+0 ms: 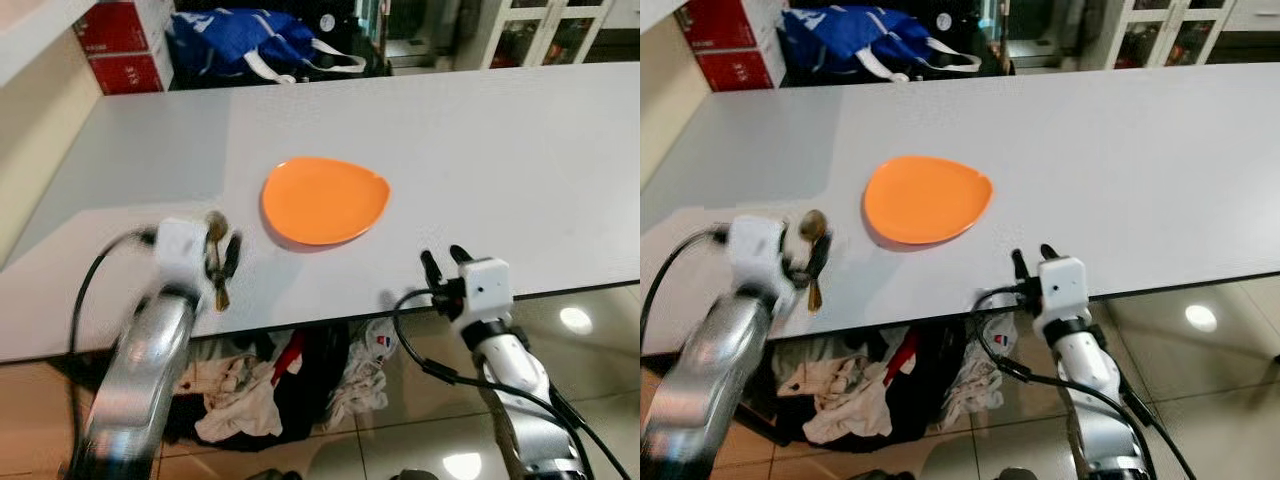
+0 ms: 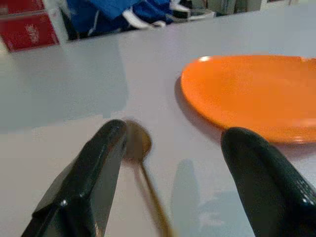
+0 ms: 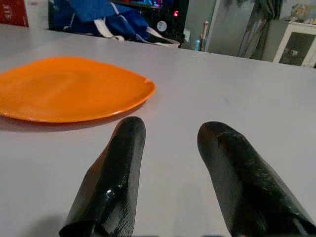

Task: Setting the table

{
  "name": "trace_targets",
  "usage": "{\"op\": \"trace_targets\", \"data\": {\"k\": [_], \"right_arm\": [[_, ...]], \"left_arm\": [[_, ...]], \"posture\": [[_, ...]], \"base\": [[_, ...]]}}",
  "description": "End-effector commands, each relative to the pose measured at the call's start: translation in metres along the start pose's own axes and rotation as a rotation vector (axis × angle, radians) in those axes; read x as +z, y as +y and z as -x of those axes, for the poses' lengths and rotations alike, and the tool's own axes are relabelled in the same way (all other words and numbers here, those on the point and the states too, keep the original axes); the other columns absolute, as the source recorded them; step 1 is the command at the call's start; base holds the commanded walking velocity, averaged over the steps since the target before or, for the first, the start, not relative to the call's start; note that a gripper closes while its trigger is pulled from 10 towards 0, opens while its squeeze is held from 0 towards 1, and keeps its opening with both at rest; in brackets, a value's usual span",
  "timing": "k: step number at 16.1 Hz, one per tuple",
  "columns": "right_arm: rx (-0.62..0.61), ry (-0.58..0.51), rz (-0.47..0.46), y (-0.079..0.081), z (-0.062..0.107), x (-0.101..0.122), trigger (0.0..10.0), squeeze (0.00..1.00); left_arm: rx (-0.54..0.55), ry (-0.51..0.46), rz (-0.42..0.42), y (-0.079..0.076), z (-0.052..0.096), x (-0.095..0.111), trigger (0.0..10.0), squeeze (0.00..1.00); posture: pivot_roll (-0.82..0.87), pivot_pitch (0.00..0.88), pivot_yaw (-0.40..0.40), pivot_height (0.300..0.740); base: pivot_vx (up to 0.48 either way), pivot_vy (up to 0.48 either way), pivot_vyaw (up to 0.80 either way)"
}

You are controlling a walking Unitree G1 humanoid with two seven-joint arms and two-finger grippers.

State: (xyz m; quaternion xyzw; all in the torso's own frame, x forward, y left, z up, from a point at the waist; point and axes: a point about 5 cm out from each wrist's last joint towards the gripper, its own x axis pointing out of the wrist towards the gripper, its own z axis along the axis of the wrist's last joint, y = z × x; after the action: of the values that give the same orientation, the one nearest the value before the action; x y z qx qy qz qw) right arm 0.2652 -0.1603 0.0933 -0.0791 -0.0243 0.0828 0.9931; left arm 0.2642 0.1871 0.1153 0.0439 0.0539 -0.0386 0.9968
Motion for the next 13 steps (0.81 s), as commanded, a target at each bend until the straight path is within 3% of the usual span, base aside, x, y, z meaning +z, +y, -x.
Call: {"op": "trace_targets", "data": {"k": [1,4,7,13], "right_arm": [[-0.012,-0.009,-0.013,0.0,-0.003,0.0,10.0,0.0],[-0.01,-0.021,-0.021,0.001,-0.01,0.002,10.0,0.0],[-0.02,-0.02,-0.041,0.003,-0.013,0.001,10.0,0.0],[-0.017,-0.012,-0.037,0.004,-0.014,-0.003,10.0,0.0]], "left_arm": [[0.033,0.014,0.045,0.002,0.01,-0.007,10.0,0.0],[0.066,0.07,0.117,-0.006,0.014,-0.024,10.0,0.0],[0.05,0.023,0.085,-0.012,0.004,-0.012,10.0,0.0],[0.055,0.006,0.082,-0.012,-0.008,-0.006,10.0,0.0]], "posture": [[-0.16,0.0,0.075,0.74],[-0.16,0.0,0.071,0.74],[-0.16,0.0,0.078,0.74],[-0.17,0.0,0.084,0.74]], "base": [[0.0,0.0,0.0],[0.0,0.0,0.0],[0.0,0.0,0.8],[0.0,0.0,0.0]]}}
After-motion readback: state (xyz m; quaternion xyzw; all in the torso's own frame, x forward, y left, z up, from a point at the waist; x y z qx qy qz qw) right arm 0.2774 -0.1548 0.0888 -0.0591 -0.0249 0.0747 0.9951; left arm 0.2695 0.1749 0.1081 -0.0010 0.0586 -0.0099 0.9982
